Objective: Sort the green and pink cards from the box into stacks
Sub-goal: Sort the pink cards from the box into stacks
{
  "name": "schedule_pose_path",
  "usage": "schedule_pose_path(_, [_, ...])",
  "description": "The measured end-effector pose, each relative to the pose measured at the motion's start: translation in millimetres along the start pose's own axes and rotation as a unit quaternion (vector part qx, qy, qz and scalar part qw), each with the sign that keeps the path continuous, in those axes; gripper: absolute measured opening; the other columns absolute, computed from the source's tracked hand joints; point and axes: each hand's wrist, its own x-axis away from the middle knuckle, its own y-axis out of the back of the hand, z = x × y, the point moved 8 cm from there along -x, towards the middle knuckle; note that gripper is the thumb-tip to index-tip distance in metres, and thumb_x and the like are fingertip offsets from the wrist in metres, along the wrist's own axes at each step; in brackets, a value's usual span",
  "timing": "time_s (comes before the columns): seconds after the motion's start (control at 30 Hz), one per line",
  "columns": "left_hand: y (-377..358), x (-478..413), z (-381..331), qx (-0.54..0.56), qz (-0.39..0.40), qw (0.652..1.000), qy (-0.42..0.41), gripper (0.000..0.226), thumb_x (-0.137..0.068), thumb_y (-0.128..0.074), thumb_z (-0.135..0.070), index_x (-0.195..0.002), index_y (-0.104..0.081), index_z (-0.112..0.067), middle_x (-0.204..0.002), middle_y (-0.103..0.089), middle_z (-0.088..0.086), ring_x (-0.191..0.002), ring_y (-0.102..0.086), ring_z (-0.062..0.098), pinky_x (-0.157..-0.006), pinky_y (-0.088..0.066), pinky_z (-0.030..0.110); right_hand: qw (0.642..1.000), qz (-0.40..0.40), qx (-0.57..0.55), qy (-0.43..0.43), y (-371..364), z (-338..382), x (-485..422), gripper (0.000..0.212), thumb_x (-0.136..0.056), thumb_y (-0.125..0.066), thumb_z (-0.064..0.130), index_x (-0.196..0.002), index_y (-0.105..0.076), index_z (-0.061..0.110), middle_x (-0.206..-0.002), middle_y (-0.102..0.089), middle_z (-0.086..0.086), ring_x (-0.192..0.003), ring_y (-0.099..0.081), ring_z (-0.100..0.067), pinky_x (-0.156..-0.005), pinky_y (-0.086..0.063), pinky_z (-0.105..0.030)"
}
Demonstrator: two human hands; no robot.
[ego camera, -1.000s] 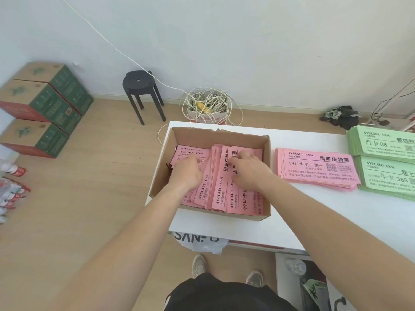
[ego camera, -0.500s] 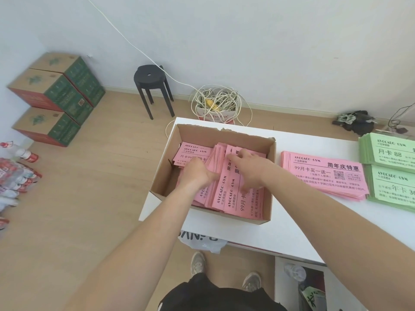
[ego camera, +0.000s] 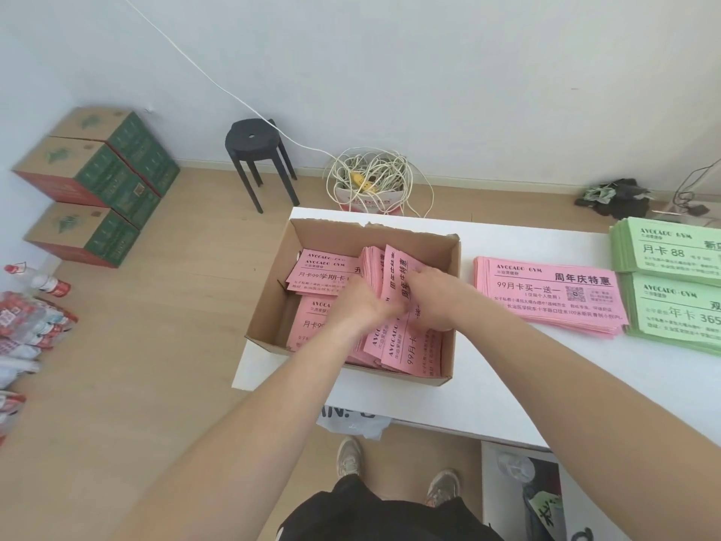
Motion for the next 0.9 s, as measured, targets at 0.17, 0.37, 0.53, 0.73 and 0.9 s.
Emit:
schedule_pose_path(0.17, [-10.5,9.7,-6.0,-0.014,-0.022,1.0,-0.011,0.082,-0.045,-0.081,-0.06,-0.113,-0.055,-0.022,-0.097,-0.068,-0.005,-0.087,-0.066,0.018,-0.082,-0.057,0.042,0.999,-0.025,0.019,0.026,11.0,-4.2,4.2,0.024,-0.086,-0.069,0.017,-0.106,-0.057,0.015,-0.113,-0.061,-0.006,-0.106,-0.062,-0.029,-0.087,-0.055,-0.043])
schedule_pose_path(0.37, [-10.7,17.5,-16.7,-0.044,-0.053,0.997,-0.045,0.083,-0.066,-0.088,-0.044,-0.133,-0.045,-0.018,-0.133,-0.058,-0.001,-0.114,-0.059,0.024,-0.094,-0.051,0.044,0.993,-0.084,0.045,0.066,42.7,-5.2,2.9,0.071,-0.087,-0.063,0.007,-0.15,-0.036,0.028,-0.141,-0.043,-0.005,-0.127,-0.05,-0.029,-0.092,-0.051,-0.046])
schedule_pose_path(0.53, [-9.0,10.8,-16.6,-0.012,-0.006,0.998,-0.06,0.1,-0.071,-0.089,-0.03,-0.152,-0.032,-0.012,-0.151,-0.046,0.006,-0.132,-0.05,0.024,-0.09,-0.042,0.028,0.977,-0.028,0.169,0.129,54.5,18.1,-7.4,0.098,-0.08,-0.074,0.011,-0.153,-0.021,0.049,-0.153,-0.02,-0.002,-0.136,-0.029,-0.029,-0.08,-0.049,-0.039])
schedule_pose_path(0.73, [41.3,7.1,-24.9,-0.11,0.035,0.985,-0.127,0.065,-0.066,-0.092,-0.03,-0.118,-0.054,-0.027,-0.108,-0.068,-0.009,-0.092,-0.065,0.009,-0.078,-0.058,0.038,0.961,-0.037,0.202,0.184,79.0,41.3,-18.9,0.087,-0.059,-0.09,0.046,-0.135,-0.051,0.036,-0.156,-0.023,0.002,-0.145,-0.017,-0.029,-0.111,-0.038,-0.049])
schedule_pose_path(0.9, [82.8,8.1,-51.2,-0.251,0.048,0.945,-0.202,0.055,-0.062,-0.09,-0.029,-0.099,-0.05,-0.035,-0.094,-0.064,-0.018,-0.085,-0.064,0.007,-0.075,-0.054,0.032,0.962,-0.059,0.197,0.181,96.5,59.0,-27.5,0.072,-0.054,-0.089,0.059,-0.114,-0.059,0.032,-0.102,-0.059,0.013,-0.111,-0.057,-0.02,-0.103,-0.045,-0.042])
